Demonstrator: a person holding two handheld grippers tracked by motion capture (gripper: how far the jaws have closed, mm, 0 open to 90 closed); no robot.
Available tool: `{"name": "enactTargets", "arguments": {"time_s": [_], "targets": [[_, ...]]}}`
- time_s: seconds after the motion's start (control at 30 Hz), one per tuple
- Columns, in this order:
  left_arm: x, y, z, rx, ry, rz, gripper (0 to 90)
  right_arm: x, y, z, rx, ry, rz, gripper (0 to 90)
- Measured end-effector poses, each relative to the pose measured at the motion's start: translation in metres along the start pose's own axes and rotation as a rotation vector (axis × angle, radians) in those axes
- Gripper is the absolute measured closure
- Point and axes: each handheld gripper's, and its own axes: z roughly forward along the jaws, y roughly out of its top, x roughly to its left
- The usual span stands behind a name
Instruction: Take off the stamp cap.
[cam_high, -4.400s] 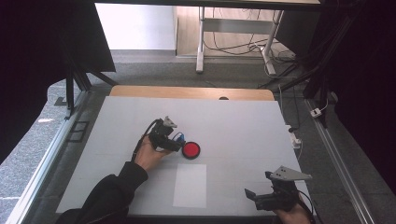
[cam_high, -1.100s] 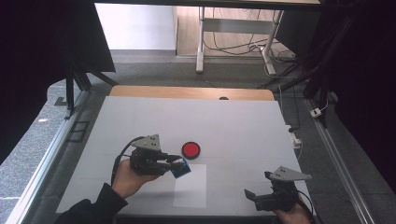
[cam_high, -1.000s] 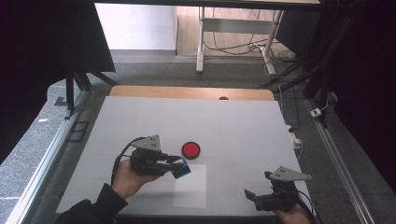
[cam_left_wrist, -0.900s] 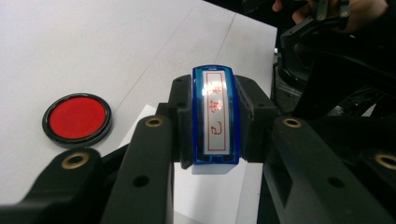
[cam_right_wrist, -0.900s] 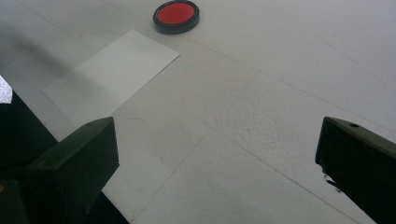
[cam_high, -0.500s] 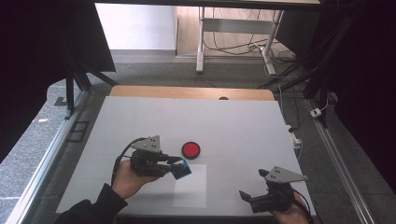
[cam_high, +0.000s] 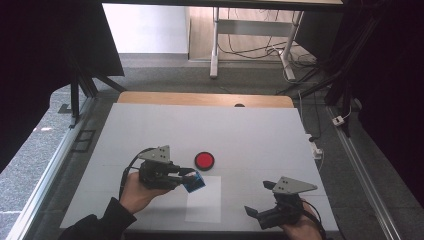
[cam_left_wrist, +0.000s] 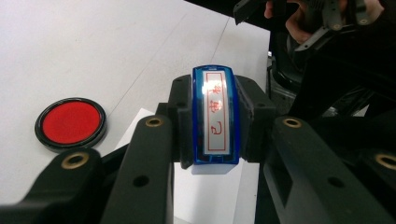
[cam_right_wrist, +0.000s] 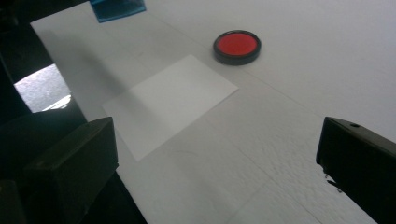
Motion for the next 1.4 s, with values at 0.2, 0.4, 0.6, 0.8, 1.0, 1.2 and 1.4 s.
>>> {"name": "enactTargets", "arguments": {"time_s": [0.2, 0.4, 0.6, 0.8, 1.0, 1.2, 1.4], "targets": [[-0.003, 0.000, 0.003, 0.021, 0.002, 0.015, 70.1, 0.006, 0.004, 0.011, 0.026, 0.050, -0.032, 0.0], [-0.002, 0.000, 0.002, 0.023, -0.003, 0.017, 70.1, 0.011, 0.008, 0.022, 0.040, 0.076, -0.049, 0.0], [-0.002, 0.000, 0.002, 0.026, -0.011, 0.029, 70.1, 0.015, 0.013, 0.032, 0.043, 0.093, -0.048, 0.0], [-0.002, 0.001, 0.002, 0.021, -0.022, 0.043, 70.0, 0.017, 0.018, 0.041, 0.032, 0.118, -0.040, 0.0], [-0.001, 0.002, 0.001, 0.008, -0.042, 0.052, 70.0, 0.019, 0.025, 0.047, 0.028, 0.153, -0.070, 0.0], [-0.001, 0.003, -0.001, -0.007, -0.061, 0.061, 70.1, 0.025, 0.031, 0.058, 0.055, 0.201, -0.080, 0.0], [0.000, 0.004, -0.002, -0.015, -0.074, 0.069, 70.1, 0.026, 0.035, 0.067, 0.054, 0.213, -0.091, 0.0]]}}
